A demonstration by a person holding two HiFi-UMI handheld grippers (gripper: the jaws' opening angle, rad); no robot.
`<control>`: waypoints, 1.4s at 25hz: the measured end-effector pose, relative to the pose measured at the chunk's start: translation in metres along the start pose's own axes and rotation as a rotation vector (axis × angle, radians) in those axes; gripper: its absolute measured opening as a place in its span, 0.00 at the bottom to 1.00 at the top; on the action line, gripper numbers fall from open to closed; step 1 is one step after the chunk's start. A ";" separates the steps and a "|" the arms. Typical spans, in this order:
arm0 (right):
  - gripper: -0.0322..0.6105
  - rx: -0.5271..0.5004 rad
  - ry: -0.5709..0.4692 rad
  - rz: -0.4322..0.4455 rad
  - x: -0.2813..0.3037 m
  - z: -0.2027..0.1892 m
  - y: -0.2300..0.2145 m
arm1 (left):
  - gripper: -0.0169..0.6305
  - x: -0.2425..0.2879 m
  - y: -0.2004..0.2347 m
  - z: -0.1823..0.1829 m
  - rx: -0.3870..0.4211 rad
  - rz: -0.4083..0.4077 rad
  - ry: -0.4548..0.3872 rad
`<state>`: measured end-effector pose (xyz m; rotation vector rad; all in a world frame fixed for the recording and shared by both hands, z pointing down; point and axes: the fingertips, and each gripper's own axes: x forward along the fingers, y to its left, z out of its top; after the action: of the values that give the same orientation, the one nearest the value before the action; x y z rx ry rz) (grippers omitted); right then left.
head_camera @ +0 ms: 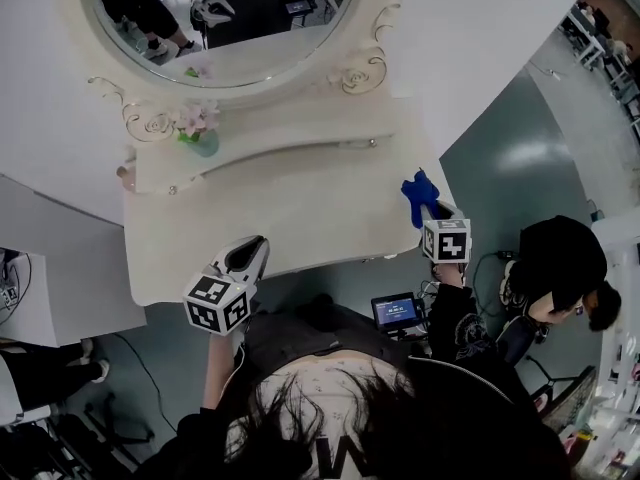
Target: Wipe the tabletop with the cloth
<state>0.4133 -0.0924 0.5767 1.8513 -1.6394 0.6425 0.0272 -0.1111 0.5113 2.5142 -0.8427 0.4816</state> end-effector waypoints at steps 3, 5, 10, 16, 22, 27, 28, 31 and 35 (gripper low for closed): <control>0.19 -0.012 -0.063 0.054 -0.014 0.029 0.040 | 0.04 -0.017 0.012 -0.003 -0.007 0.022 -0.001; 0.19 -0.025 -0.112 0.085 -0.026 0.051 0.071 | 0.04 -0.031 0.020 -0.005 -0.009 0.031 -0.002; 0.19 -0.022 -0.224 0.224 -0.058 0.097 0.167 | 0.04 -0.071 0.043 -0.007 -0.011 0.053 -0.016; 0.19 -0.048 -0.272 0.386 -0.089 0.116 0.289 | 0.04 -0.115 0.060 -0.006 0.000 0.042 -0.046; 0.19 -0.065 -0.233 0.468 -0.107 0.095 0.380 | 0.04 -0.151 0.076 -0.025 -0.002 0.007 -0.037; 0.19 -0.029 -0.206 0.466 -0.129 0.072 0.419 | 0.04 -0.173 0.082 -0.050 -0.011 -0.056 -0.012; 0.19 -0.022 -0.200 0.460 -0.132 0.067 0.424 | 0.04 -0.175 0.084 -0.054 -0.011 -0.068 -0.006; 0.19 0.003 -0.175 0.446 -0.142 0.050 0.435 | 0.04 -0.179 0.090 -0.067 -0.015 -0.095 0.011; 0.19 0.022 -0.140 0.412 -0.153 0.028 0.435 | 0.04 -0.177 0.086 -0.075 -0.016 -0.140 0.023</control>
<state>-0.0386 -0.0373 0.4968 1.6128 -2.1414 0.7124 -0.1741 -0.0502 0.5199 2.5265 -0.6533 0.4548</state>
